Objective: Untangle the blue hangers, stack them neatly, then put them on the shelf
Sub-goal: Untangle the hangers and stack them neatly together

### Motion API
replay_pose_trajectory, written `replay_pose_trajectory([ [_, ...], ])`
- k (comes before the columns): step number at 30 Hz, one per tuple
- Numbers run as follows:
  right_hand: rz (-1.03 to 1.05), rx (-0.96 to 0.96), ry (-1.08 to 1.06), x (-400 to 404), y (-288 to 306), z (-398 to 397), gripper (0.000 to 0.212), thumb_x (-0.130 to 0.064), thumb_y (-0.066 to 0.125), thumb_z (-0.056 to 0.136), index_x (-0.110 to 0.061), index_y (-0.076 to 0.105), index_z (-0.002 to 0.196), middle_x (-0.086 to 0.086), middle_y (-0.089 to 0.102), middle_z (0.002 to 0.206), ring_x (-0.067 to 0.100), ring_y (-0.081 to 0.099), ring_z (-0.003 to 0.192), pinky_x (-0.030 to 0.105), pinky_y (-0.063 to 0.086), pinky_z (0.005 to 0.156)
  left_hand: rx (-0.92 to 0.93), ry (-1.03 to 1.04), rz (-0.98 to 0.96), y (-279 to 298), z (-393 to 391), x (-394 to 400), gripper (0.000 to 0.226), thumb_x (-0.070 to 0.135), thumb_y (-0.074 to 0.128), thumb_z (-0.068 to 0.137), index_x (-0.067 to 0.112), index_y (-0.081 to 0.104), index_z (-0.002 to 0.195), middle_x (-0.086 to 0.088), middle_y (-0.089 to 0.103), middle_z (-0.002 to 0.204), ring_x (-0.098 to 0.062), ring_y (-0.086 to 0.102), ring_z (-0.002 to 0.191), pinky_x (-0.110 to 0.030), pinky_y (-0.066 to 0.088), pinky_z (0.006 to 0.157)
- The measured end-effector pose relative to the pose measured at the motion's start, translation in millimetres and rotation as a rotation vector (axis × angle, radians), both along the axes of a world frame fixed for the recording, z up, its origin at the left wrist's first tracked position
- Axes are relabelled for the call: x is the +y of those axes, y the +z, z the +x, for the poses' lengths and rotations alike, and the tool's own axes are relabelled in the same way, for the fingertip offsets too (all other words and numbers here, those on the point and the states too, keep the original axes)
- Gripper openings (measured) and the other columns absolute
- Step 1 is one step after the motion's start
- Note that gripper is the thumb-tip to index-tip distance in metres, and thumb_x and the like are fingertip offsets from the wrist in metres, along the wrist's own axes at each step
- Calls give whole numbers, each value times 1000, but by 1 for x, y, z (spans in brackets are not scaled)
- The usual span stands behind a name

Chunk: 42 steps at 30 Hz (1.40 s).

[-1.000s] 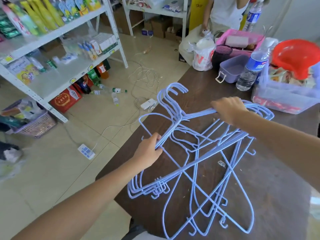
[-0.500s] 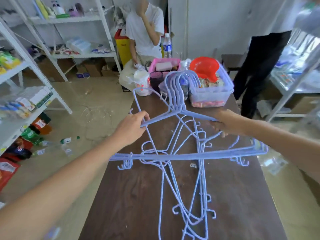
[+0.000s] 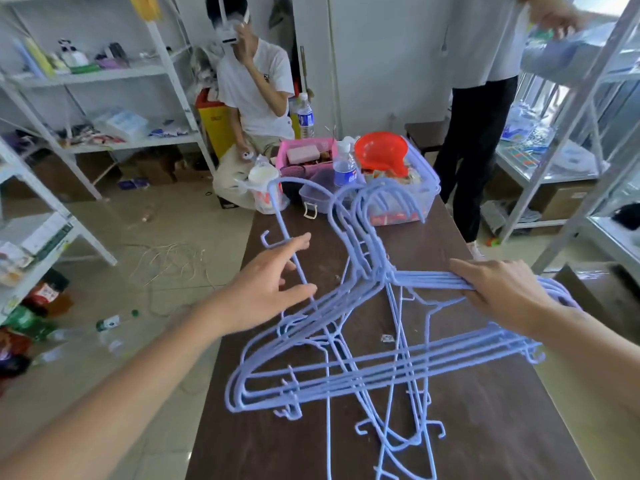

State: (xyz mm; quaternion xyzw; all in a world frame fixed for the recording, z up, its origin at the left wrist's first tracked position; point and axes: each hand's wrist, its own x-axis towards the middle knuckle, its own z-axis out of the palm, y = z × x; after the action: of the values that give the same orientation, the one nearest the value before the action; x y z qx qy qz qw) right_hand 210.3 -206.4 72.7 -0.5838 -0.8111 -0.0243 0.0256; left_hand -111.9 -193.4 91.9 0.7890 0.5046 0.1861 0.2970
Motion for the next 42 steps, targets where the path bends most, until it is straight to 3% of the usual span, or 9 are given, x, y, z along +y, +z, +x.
replay_pose_trajectory([
  [5,222,-30,76,-16,5,-3,41,3,84,35,-13,61,65,-1,62,47,17,55,33,14,10,38,-446,209,103,-10,-1,-17,39,3,53,89,40,58,100,7,65,89,1,65,84,-10,51,80],
  [8,183,16,27,-21,4,-5,37,6,82,41,-10,58,65,1,60,46,21,49,30,16,14,37,-541,260,131,-15,7,-16,39,-2,50,90,35,62,88,1,60,79,-5,68,72,-20,58,73],
  [21,184,5,-56,-29,22,5,19,2,70,57,-11,61,69,-5,44,42,18,29,32,13,6,40,-532,181,346,21,-4,-8,45,0,48,91,43,61,93,9,58,76,-2,64,68,-13,56,65],
  [23,218,5,-23,-31,22,7,12,-3,58,60,-11,61,68,-4,52,42,18,38,27,11,3,41,-481,201,474,35,-16,-5,45,5,48,91,49,60,92,17,61,77,1,63,68,-11,55,65],
  [27,276,53,-13,-37,17,22,35,-18,30,59,-11,62,69,-1,61,48,16,52,32,7,2,47,-431,327,634,65,-61,14,33,26,41,86,52,59,94,26,60,80,5,61,69,-11,56,71],
  [31,249,-6,-142,-43,0,41,19,-15,54,57,-8,66,70,3,64,47,20,55,32,13,12,41,-452,485,600,81,-94,29,33,33,36,81,56,58,89,27,58,74,5,57,64,-14,53,65],
  [34,146,28,-280,-49,-23,54,40,8,80,41,-7,69,75,7,69,53,28,59,35,22,26,40,-500,551,593,84,-103,31,33,33,36,77,55,58,86,27,58,70,5,59,60,-9,54,60],
  [38,151,125,-270,-57,-38,54,39,13,75,44,-10,68,75,6,64,45,28,57,33,25,30,40,-605,610,621,70,-90,34,36,18,41,82,49,59,83,15,55,70,3,62,60,-13,57,59],
  [42,155,237,-107,-65,-38,43,30,-11,48,48,-18,48,76,-10,38,37,24,44,28,24,17,34,-697,657,624,49,-60,46,44,0,40,85,41,56,77,6,52,72,3,62,62,-16,58,60],
])
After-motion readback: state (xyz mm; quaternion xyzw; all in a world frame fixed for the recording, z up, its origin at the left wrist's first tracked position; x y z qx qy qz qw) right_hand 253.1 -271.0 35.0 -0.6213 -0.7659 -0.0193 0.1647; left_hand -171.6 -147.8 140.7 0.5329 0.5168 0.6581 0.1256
